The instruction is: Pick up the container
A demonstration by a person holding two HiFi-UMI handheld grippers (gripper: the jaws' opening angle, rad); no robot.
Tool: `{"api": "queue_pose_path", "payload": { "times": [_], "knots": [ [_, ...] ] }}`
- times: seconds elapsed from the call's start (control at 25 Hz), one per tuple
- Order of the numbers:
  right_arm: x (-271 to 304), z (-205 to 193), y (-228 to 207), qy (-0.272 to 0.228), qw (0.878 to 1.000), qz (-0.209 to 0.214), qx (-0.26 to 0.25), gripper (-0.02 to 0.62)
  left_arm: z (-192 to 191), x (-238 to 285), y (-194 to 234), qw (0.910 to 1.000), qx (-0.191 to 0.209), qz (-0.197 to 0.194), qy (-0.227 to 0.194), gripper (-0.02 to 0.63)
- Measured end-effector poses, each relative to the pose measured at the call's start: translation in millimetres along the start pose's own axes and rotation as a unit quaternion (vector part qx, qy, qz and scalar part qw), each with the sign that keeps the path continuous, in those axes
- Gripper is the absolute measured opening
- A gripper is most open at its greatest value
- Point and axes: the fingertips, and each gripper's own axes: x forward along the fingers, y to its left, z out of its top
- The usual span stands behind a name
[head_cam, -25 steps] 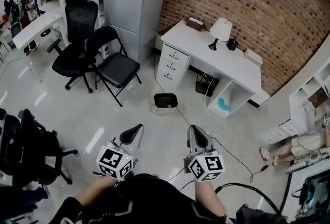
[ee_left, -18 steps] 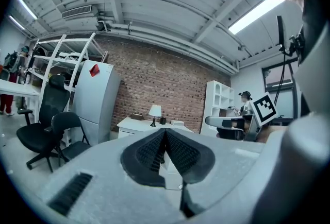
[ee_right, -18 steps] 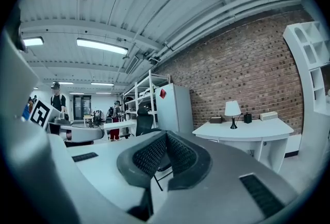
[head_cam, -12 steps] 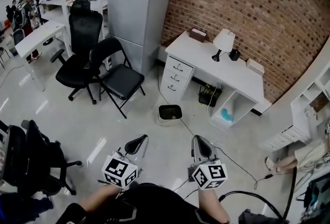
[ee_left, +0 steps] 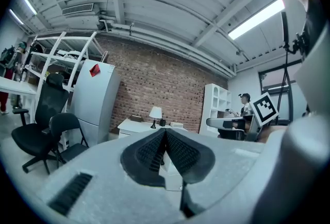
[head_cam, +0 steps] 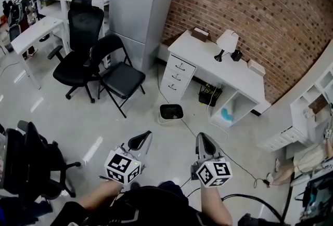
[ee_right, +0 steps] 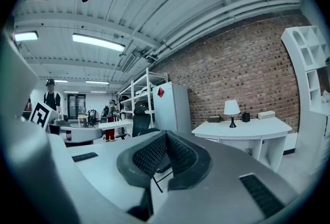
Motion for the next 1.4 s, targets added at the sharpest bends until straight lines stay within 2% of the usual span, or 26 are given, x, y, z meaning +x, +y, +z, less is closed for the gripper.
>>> {"api": "queue_pose_path", "payload": {
  "times": [0.28, 0.44, 0.8, 0.96, 1.2, 1.4],
  "knots": [
    [24.4, 0.9, -5.6, 0.005, 1.0, 0.007, 0.002, 0.003, 6.9, 19.2, 9.1, 1.0, 0.005, -0.005, -0.005, 0.011],
    [49.5, -4.8, -17.4, 0.016, 1.0, 0.023, 0.002, 0.003, 2.1, 40.0, 19.4, 0.9999, 0.01, 0.011, 0.002, 0.011],
    [109.7, 8.9, -67.4, 0.003, 0.999, 0.048, 0.004, 0.003, 0.1, 111.3, 38.9, 0.9995, 0.003, 0.032, 0.007, 0.011],
    [136.3, 15.7, -93.9, 0.006, 0.998, 0.063, 0.001, 0.003, 0.6, 153.6, 45.8, 0.9992, -0.015, 0.036, 0.011, 0.011],
    [170.0, 16.2, -133.2, 0.016, 0.996, 0.083, 0.007, 0.003, 3.5, 200.1, 62.2, 0.9978, -0.018, 0.061, 0.022, 0.011],
    [194.7, 16.6, -172.8, 0.02, 0.996, 0.089, 0.011, 0.003, 1.5, 246.6, 65.4, 0.9974, -0.025, 0.062, 0.028, 0.011]
  ]
}}
